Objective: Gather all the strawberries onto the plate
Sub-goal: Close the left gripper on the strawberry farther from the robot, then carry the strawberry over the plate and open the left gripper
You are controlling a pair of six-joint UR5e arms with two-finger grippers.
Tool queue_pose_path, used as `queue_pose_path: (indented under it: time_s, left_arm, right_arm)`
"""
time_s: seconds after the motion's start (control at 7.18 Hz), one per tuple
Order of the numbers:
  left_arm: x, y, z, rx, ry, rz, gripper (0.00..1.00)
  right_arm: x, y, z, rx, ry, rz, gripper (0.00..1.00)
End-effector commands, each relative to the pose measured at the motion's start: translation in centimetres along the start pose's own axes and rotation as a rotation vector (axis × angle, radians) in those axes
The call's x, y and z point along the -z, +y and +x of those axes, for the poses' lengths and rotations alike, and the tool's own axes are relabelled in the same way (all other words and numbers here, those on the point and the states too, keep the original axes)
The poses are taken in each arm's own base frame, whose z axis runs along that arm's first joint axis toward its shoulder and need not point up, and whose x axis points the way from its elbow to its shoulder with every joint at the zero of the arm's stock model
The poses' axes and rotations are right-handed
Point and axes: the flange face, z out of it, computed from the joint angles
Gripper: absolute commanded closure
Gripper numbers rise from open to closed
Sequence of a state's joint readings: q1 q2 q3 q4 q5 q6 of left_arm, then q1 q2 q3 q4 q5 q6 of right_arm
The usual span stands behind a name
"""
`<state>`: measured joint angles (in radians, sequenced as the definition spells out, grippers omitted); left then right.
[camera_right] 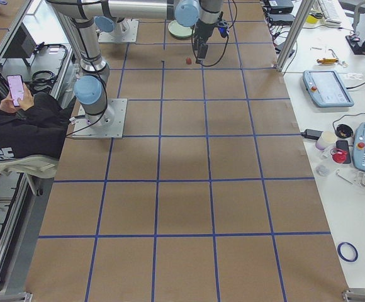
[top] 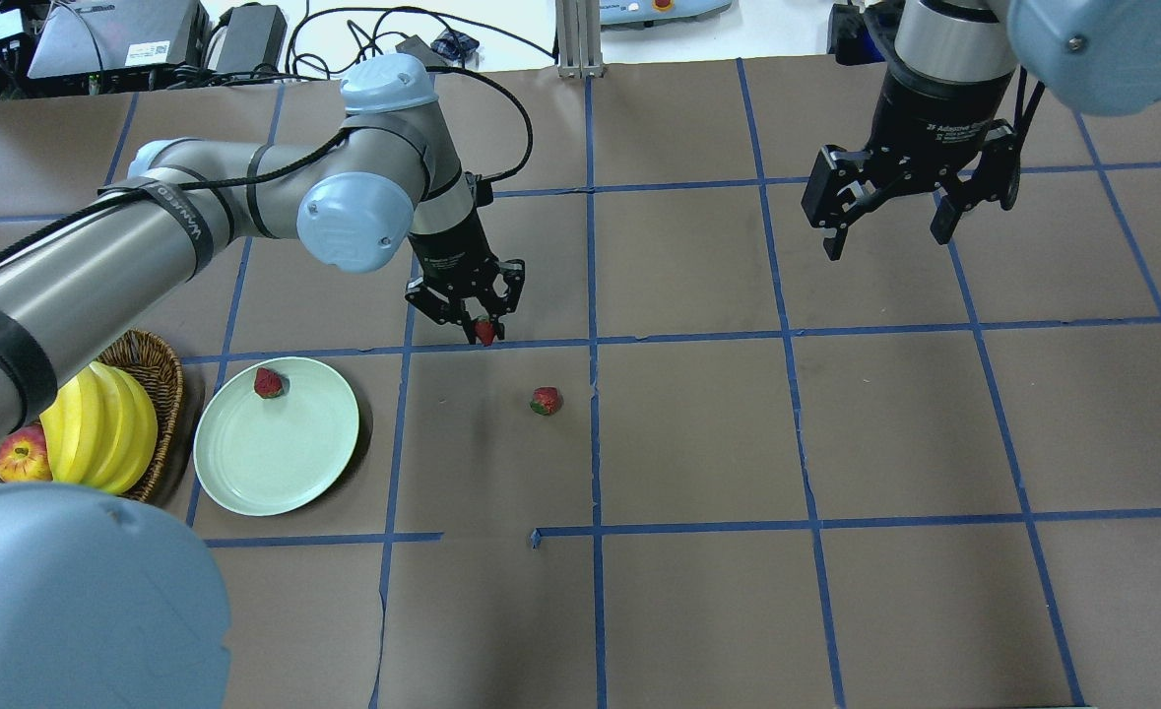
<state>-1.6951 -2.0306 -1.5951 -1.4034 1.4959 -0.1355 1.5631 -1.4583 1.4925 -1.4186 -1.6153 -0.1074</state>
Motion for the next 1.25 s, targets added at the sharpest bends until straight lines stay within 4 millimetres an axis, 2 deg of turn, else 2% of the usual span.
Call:
queue_pose_path:
  time_s: [0.0,0.28,0.42,0.56,0.7,0.84,0.97,1.11]
  left_arm:
    - [0.4,1.2,-6.7,-0.079,-0.139,-0.120,1.00]
    - [-2.4,1.6,-12.6,-0.172,-0.238,-0.231,1.00]
    - [-3.8,2.0,-15.1,-0.176,-0.222,-0.272,1.00]
    - [-5.0,2.1,-16.6,-0.191,-0.221,-0.305,1.00]
    - [-6.2,2.0,-16.6,-0.185,-0.215,-0.325,0.62]
    - [-6.2,2.0,-16.6,-0.186,-0.214,-0.324,0.28]
    - [-5.4,1.7,-16.6,-0.184,-0.214,-0.303,0.16]
    - [-3.8,1.4,-16.3,-0.172,-0.215,-0.240,0.07]
  right_arm:
    - [0.0,0.0,0.0,0.000,0.000,-0.001,0.00]
    - [-0.1,0.0,0.0,0.000,0.000,-0.002,0.00]
    - [-0.1,0.0,0.0,0.000,0.000,-0.001,0.00]
    - [-0.1,0.0,-0.1,0.002,0.000,-0.001,0.00]
    - [-0.1,0.0,-0.1,0.002,0.000,-0.001,0.00]
    - [-0.1,0.0,-0.1,0.002,0.000,-0.002,0.00]
    - [-0.1,0.0,-0.1,0.002,0.000,-0.002,0.00]
    - [-0.1,0.0,-0.1,0.002,0.002,-0.002,0.00]
